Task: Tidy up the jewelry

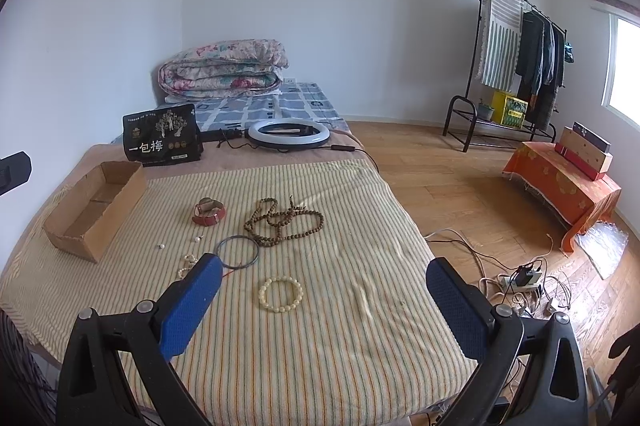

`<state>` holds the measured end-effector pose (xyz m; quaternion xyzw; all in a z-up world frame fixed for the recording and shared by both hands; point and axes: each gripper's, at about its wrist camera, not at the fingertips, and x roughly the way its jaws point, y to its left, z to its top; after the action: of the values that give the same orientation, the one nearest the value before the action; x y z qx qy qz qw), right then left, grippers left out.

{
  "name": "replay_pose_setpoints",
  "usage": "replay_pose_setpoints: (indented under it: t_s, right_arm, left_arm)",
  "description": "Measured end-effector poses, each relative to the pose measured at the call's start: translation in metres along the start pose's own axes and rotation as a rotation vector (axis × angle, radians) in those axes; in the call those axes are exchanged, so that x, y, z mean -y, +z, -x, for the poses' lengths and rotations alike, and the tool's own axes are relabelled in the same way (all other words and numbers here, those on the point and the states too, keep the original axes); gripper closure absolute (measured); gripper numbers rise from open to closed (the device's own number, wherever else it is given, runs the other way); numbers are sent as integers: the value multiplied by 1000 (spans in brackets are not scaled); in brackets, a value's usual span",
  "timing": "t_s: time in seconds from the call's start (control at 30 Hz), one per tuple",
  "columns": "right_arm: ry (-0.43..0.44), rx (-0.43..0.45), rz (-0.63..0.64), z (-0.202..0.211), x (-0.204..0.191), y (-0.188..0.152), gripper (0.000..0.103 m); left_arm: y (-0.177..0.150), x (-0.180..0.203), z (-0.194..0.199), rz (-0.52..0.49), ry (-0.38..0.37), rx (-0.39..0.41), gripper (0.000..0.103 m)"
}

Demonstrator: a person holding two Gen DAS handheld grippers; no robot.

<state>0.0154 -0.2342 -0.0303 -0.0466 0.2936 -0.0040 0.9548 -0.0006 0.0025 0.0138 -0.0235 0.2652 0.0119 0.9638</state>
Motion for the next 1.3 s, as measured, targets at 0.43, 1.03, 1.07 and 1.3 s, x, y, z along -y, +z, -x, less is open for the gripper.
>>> replay_pose_setpoints:
  t_s: [0.43,1.03,1.07,1.3]
  right_arm:
    - [1,-5,5,1,-3,-1,0]
    - [2,-11,1,-3,-2,-4,0]
    - [2,-12,2,-3,-2,-4,0]
    - [0,-31,2,-9,-2,-7,0]
  left_arm:
    - [4,-4,0,2,2,1,0]
    - [4,-5,-1,1,5,2,0]
    - [5,-6,-2,3,6,1,0]
    - [-2,-16,-13,9,18,-13,0]
